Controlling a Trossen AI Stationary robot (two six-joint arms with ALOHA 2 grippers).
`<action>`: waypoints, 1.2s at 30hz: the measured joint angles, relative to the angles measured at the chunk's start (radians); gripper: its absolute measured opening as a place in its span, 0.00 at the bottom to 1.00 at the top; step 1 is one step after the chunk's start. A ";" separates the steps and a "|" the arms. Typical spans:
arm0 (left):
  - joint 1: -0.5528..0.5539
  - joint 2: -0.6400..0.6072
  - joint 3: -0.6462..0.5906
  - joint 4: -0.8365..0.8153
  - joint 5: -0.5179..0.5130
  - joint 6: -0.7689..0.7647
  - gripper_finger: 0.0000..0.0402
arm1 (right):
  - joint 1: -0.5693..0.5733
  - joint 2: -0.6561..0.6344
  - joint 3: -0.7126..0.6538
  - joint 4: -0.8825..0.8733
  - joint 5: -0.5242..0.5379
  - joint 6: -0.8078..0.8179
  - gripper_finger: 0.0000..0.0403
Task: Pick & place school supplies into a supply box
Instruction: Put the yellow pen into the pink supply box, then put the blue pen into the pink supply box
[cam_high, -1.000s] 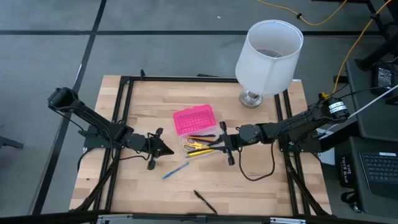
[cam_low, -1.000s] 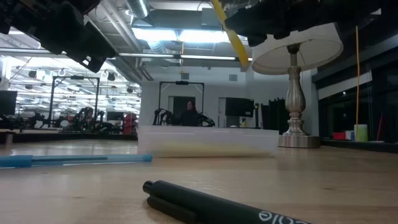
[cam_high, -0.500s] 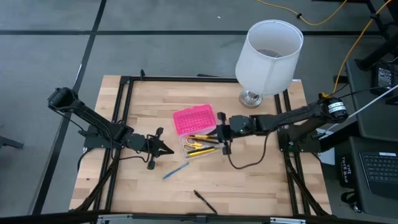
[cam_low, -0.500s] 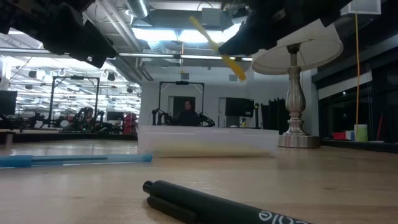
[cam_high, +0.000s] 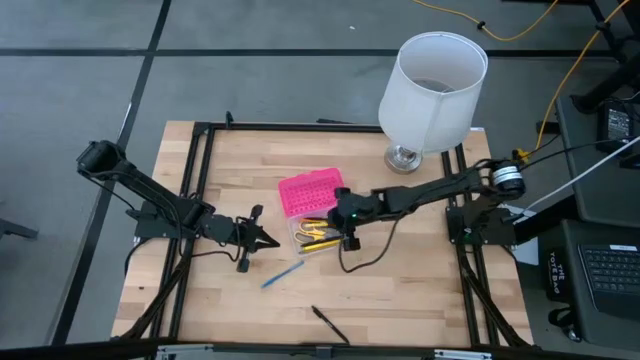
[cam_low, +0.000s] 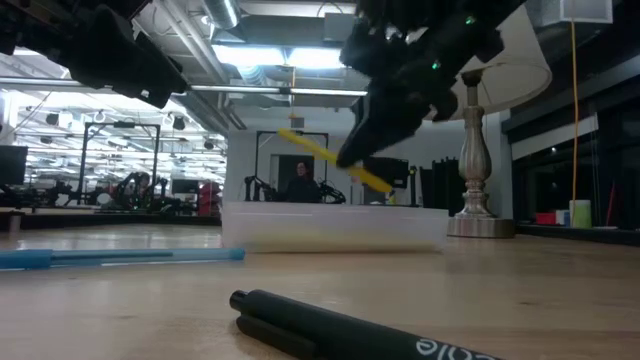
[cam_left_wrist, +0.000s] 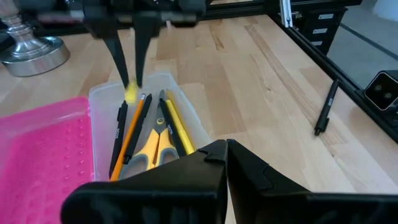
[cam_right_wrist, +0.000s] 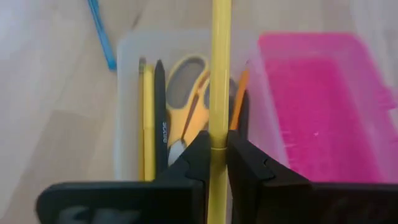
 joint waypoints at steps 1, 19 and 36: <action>0.000 0.000 0.000 0.000 0.000 0.000 0.01 | 0.000 0.019 0.014 -0.020 0.000 0.000 0.10; 0.000 0.000 0.000 0.001 0.000 0.000 0.01 | 0.000 0.153 0.109 -0.140 -0.072 0.054 0.10; 0.000 0.000 0.000 0.001 0.000 -0.001 0.01 | 0.000 0.153 0.113 -0.158 -0.071 0.099 0.28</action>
